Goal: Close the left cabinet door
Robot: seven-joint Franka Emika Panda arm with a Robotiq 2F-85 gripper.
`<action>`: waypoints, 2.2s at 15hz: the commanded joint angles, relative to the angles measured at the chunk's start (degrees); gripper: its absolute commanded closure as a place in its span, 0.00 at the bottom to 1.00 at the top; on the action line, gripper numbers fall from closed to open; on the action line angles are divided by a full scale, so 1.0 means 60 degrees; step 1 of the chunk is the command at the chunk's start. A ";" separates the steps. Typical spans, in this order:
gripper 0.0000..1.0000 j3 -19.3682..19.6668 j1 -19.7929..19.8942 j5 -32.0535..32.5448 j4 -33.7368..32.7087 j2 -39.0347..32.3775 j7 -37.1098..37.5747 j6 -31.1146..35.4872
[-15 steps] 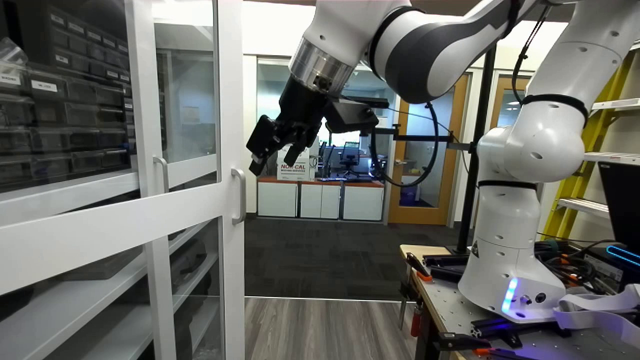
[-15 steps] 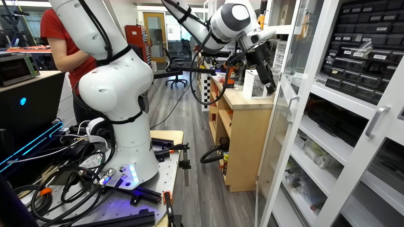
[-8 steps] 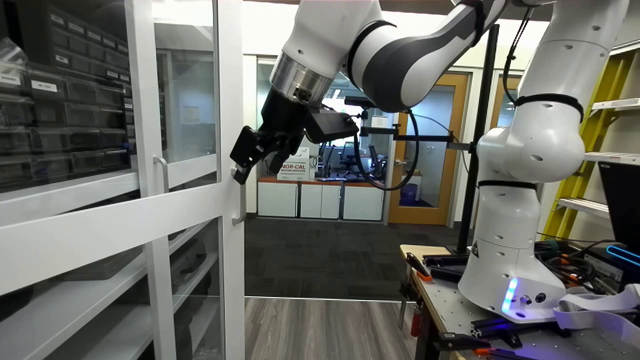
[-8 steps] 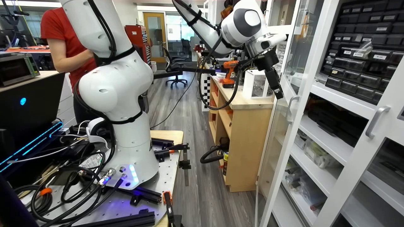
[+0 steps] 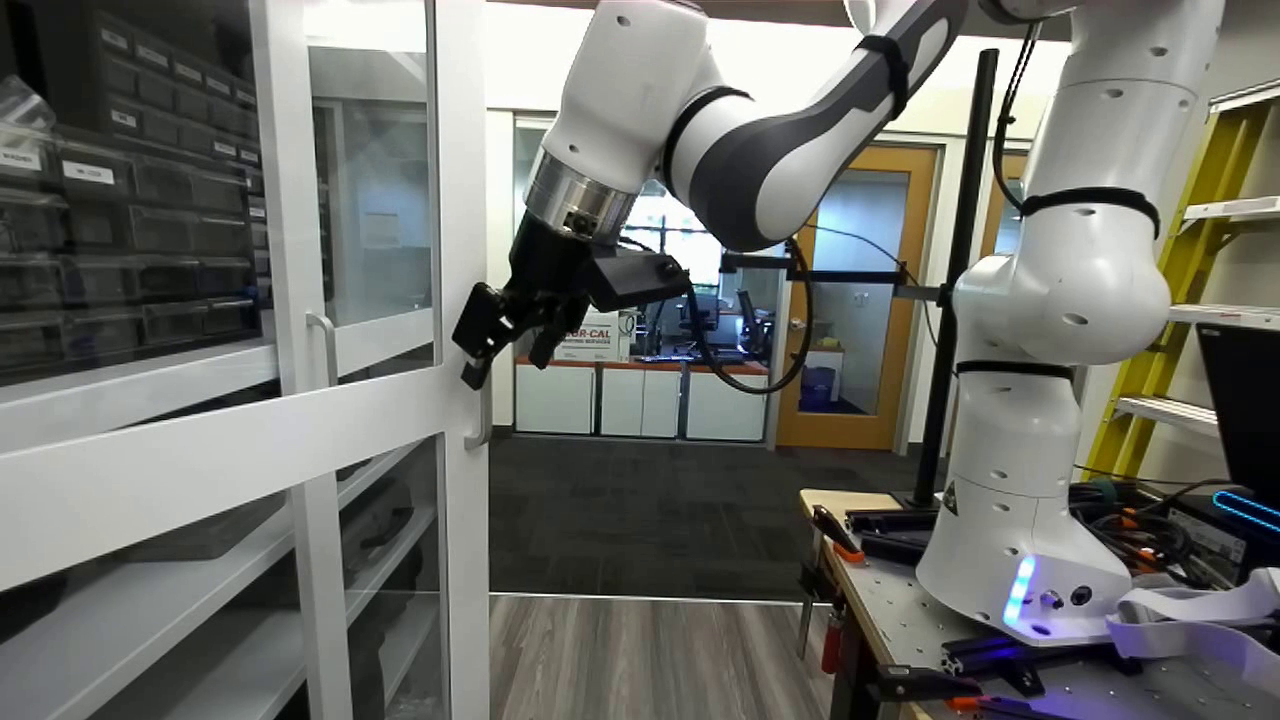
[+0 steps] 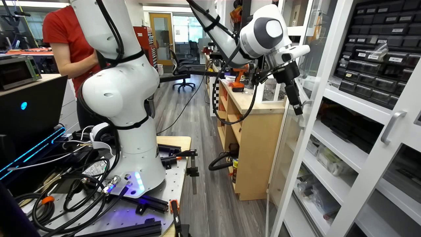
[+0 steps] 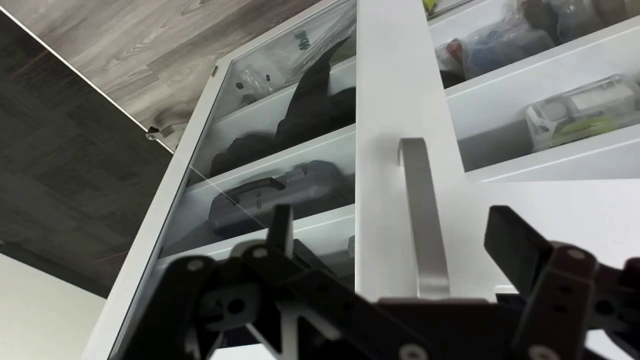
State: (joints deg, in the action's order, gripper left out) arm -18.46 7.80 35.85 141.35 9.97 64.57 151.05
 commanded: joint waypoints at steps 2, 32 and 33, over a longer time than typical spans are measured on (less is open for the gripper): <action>0.33 -0.0073 0.0135 0.0328 -0.0152 -0.0329 0.0529 0.0732; 0.95 0.0085 0.0525 0.1979 -0.1651 -0.1494 0.1058 0.0878; 0.95 0.0124 0.0526 0.2032 -0.1809 -0.1647 0.1036 0.0869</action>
State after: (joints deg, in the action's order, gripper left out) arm -18.08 10.03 44.53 135.09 3.05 69.11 156.28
